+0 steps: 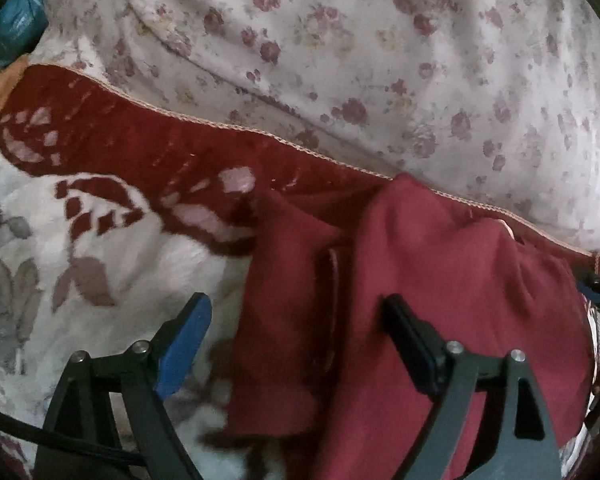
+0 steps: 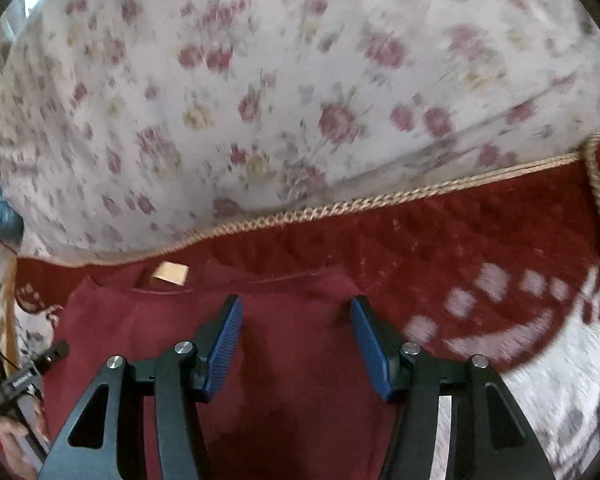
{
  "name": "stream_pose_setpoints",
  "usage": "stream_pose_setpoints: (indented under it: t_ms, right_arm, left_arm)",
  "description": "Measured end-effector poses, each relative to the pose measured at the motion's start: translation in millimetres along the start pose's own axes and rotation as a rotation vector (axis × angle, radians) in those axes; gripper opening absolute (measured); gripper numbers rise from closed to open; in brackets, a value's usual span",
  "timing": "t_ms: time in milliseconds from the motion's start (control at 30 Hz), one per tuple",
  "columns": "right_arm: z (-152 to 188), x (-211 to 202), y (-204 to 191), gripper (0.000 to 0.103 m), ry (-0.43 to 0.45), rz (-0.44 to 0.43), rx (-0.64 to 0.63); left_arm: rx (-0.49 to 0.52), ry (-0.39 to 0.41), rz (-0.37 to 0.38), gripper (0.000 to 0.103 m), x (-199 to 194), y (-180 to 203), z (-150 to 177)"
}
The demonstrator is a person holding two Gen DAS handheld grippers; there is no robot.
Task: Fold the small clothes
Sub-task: 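Lift the hem with both grippers and fold it toward the collar, then open both grippers and release the folded hem onto the sweatshirt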
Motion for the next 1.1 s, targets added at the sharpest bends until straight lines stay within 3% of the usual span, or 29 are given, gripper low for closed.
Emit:
stream_pose_setpoints:
  t_ms: [133,233,400,500,600,767,800,833,900,1000,1100]
  right_arm:
    - [4,-52,10,0.071,0.052,-0.022,0.002]
    - [14,-76,14,0.072,0.063,-0.011,-0.042]
    - [26,-52,1,0.070,0.005,0.009,-0.106]
    - [38,-32,6,0.009,-0.056,0.071,-0.137]
    - [32,-33,7,0.008,-0.001,0.104,-0.172]
    - [37,-53,13,0.013,-0.013,0.080,-0.100]
    - [38,-62,12,0.021,-0.008,0.063,-0.084]
    - [40,-73,8,0.038,-0.004,0.031,-0.066]
    - [56,-96,-1,0.055,-0.013,-0.014,-0.077]
    - [86,-105,-16,0.055,-0.048,-0.023,-0.169]
    - [106,-107,-17,0.017,-0.039,0.063,-0.318]
  left_arm:
    - [-0.010,0.039,0.056,0.088,-34,-3,4]
    - [-0.016,0.068,0.078,0.088,-58,-5,16]
    - [-0.022,0.046,0.054,0.088,-66,-8,44]
    - [-0.029,0.048,0.045,0.088,-65,-11,56]
    - [0.007,0.076,0.012,0.088,-62,-17,58]
    - [-0.038,0.049,0.050,0.088,-54,-21,64]
    - [-0.032,0.051,0.053,0.088,-56,-21,64]
    - [-0.029,0.053,0.056,0.088,-56,-21,63]
    - [-0.023,0.056,0.059,0.087,-58,-20,64]
    - [-0.012,0.053,0.052,0.087,-58,-19,65]
    - [-0.037,0.048,0.052,0.087,-60,-23,67]
Point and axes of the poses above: each gripper's, at about its wrist camera, not at the fingertips, and x roughly the way its jaws point, y to its right, z to its underside, the point moved 10 cm from there along x, roughly the way its jaws point, and after that the axes turned 12 degrees about y, right-handed, at the moved point
